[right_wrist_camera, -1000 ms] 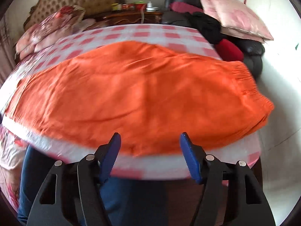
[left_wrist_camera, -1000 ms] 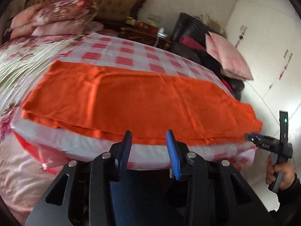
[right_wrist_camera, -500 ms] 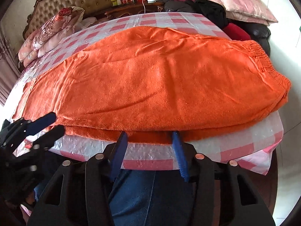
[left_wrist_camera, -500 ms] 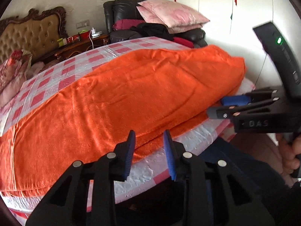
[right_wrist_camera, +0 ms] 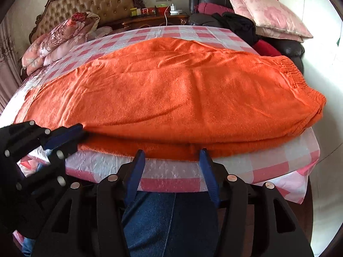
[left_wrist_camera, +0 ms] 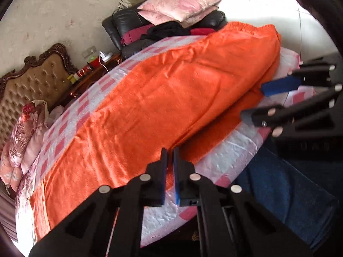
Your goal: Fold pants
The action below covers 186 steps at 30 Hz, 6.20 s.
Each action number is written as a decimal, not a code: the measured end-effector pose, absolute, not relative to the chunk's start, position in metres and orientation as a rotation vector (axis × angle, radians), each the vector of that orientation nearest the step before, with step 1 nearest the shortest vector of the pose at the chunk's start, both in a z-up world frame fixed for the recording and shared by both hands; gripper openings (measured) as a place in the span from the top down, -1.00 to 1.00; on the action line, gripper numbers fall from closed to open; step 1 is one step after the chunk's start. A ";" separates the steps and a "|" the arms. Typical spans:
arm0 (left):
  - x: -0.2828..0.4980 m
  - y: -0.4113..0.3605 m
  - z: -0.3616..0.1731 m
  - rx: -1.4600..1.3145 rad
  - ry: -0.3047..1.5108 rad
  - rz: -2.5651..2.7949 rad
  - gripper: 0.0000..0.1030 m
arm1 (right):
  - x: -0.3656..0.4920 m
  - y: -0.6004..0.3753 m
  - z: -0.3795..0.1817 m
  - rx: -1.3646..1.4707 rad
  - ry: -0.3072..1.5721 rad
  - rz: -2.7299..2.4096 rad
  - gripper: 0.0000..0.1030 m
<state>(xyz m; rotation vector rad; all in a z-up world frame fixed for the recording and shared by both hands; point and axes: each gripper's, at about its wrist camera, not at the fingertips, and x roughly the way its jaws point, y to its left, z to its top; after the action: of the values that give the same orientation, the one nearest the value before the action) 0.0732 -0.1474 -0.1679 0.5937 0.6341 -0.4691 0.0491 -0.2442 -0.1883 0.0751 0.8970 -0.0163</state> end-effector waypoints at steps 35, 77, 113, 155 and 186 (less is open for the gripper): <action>0.070 -0.057 -0.142 0.144 0.698 -0.450 0.84 | 0.068 -0.255 -0.181 -0.100 0.914 -0.141 -0.06; 0.087 0.200 -0.186 -1.023 0.860 0.004 0.97 | 0.071 -0.261 -0.179 -0.102 0.960 -0.146 -0.21; 0.042 0.231 -0.211 -1.129 0.832 -0.007 0.89 | 0.116 -0.073 -0.121 -0.313 0.836 0.395 -0.52; 0.033 0.329 -0.205 -1.135 0.768 0.275 0.49 | 0.229 0.107 -0.178 -0.544 0.885 0.560 -0.68; 0.197 0.336 -0.142 -0.323 0.826 0.063 -0.01 | 0.250 0.061 -0.160 -0.267 0.933 0.306 -0.69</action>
<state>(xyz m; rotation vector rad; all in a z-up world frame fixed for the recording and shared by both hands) 0.1975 0.3361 -0.1422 -0.3229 0.8260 0.0626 0.2497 0.0611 -0.1597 -0.2674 0.9330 0.3058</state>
